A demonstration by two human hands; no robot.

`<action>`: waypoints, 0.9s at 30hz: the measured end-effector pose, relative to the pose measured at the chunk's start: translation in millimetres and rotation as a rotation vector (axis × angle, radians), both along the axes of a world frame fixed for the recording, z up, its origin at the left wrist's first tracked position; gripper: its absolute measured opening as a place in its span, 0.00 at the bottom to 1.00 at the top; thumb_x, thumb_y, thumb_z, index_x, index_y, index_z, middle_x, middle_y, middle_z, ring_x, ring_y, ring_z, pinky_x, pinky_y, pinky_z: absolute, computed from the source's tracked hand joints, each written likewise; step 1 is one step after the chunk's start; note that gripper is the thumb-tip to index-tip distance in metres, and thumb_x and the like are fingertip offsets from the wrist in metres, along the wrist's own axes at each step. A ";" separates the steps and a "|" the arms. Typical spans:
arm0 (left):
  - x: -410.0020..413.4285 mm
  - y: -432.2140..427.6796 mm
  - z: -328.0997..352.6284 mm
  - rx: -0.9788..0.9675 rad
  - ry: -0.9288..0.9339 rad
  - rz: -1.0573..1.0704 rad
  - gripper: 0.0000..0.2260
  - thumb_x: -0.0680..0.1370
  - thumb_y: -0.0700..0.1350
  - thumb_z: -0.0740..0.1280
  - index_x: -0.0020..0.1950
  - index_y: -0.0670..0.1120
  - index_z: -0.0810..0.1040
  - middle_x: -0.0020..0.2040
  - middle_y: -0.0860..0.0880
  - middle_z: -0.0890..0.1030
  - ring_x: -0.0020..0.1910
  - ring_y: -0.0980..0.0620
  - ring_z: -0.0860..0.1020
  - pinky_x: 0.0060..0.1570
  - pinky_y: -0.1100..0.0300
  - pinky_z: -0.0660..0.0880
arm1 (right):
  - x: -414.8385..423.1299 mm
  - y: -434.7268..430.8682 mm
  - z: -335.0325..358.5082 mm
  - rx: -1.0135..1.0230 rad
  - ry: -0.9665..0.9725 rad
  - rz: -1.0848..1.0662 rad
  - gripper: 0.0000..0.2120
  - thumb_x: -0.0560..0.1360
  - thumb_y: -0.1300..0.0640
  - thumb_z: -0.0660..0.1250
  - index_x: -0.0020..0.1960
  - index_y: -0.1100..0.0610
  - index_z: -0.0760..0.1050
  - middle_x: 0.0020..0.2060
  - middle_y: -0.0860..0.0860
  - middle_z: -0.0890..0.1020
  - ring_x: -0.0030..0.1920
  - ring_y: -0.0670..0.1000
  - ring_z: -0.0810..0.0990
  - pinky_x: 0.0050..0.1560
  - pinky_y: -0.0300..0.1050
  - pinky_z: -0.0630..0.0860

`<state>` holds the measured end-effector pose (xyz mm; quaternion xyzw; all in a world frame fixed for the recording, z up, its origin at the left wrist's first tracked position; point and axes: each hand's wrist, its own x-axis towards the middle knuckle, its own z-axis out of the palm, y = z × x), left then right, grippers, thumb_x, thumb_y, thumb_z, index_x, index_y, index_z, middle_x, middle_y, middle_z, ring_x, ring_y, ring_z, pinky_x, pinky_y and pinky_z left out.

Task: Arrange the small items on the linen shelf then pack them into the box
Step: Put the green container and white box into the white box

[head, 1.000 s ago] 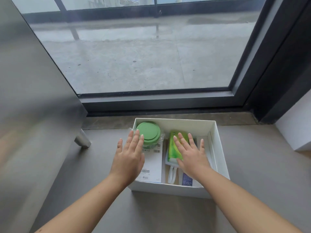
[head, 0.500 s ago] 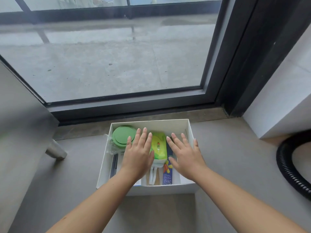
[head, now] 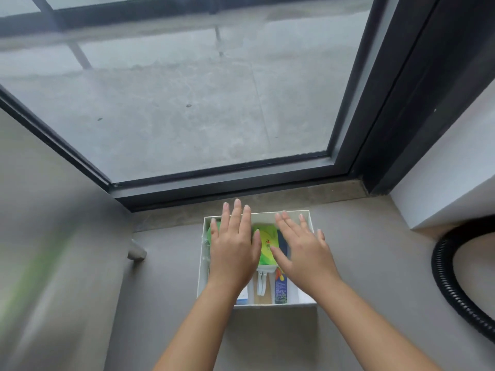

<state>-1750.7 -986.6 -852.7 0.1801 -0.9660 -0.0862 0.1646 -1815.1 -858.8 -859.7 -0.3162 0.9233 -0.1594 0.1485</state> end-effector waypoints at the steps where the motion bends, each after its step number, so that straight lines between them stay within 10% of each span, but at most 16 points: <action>1: -1.9 2.5 21.4 0.013 0.009 -0.009 0.22 0.67 0.37 0.75 0.60 0.34 0.77 0.62 0.36 0.75 0.61 0.32 0.72 0.53 0.30 0.67 | -1.5 3.1 21.2 0.007 -0.004 -0.009 0.30 0.79 0.41 0.52 0.76 0.45 0.43 0.75 0.42 0.47 0.75 0.51 0.43 0.72 0.56 0.47; 9: -19.9 22.6 213.5 -0.028 0.064 -0.065 0.22 0.66 0.34 0.75 0.59 0.35 0.78 0.61 0.37 0.77 0.60 0.34 0.75 0.53 0.33 0.71 | -20.6 19.1 223.7 0.019 0.121 0.013 0.31 0.79 0.44 0.55 0.76 0.47 0.43 0.76 0.46 0.48 0.75 0.53 0.47 0.71 0.57 0.51; 15: -28.4 33.2 359.9 -0.104 0.075 -0.052 0.22 0.64 0.37 0.76 0.57 0.36 0.80 0.57 0.38 0.79 0.55 0.37 0.78 0.49 0.38 0.75 | -28.1 24.1 384.2 -0.128 0.359 -0.036 0.27 0.62 0.56 0.79 0.59 0.61 0.78 0.54 0.59 0.81 0.52 0.63 0.81 0.46 0.63 0.77; 27: -21.8 117.2 607.5 -0.084 0.166 -0.073 0.18 0.64 0.39 0.78 0.52 0.38 0.82 0.53 0.41 0.82 0.53 0.40 0.80 0.49 0.40 0.75 | -22.5 111.0 628.9 -0.147 0.442 -0.094 0.25 0.67 0.54 0.75 0.62 0.61 0.76 0.61 0.59 0.77 0.62 0.64 0.74 0.56 0.68 0.70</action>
